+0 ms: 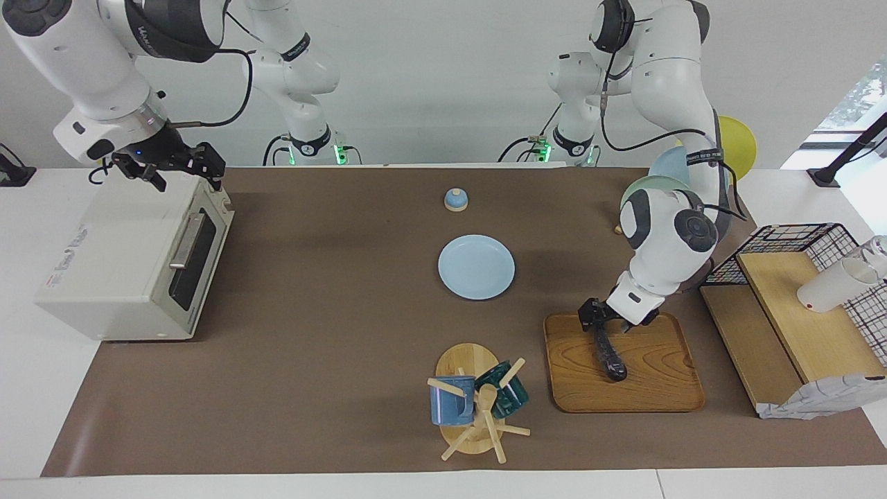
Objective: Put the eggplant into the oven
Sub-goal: 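Grasp the eggplant with the left gripper and lift it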
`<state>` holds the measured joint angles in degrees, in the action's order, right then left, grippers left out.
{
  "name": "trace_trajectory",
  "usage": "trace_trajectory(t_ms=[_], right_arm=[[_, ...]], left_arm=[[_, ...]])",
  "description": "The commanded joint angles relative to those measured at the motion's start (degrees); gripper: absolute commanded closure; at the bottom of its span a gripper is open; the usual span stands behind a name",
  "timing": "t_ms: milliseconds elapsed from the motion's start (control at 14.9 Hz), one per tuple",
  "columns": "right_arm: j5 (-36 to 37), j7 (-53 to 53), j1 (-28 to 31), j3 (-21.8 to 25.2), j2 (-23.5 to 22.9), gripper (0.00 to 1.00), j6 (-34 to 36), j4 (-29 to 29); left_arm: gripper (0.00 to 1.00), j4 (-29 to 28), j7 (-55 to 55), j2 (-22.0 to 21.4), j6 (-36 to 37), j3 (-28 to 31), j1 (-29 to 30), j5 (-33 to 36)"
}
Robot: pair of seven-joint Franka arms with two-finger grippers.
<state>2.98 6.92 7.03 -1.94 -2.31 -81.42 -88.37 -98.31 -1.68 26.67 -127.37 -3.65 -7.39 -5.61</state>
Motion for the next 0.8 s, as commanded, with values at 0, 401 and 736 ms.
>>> trace_trajectory(t_ms=[0, 401, 736], right_arm=[[-1.22, -0.77, 0.36, -0.26, 0.64, 0.0, 0.65, -0.31], [-1.22, -1.03, 0.36, -0.17, 1.25, 0.0, -1.09, -2.15], [-1.22, -0.94, 0.18, -0.43, 2.83, 1.0, -7.17, -6.63]], left_arm=[[0.08, -2.15, 0.53, -0.48, -2.36, 0.57, -0.61, 0.69], [0.66, -2.15, 0.53, -0.39, -2.45, 0.57, -0.61, 0.69], [1.0, -1.8, 0.71, -0.48, -1.92, 0.48, -0.52, 0.43]])
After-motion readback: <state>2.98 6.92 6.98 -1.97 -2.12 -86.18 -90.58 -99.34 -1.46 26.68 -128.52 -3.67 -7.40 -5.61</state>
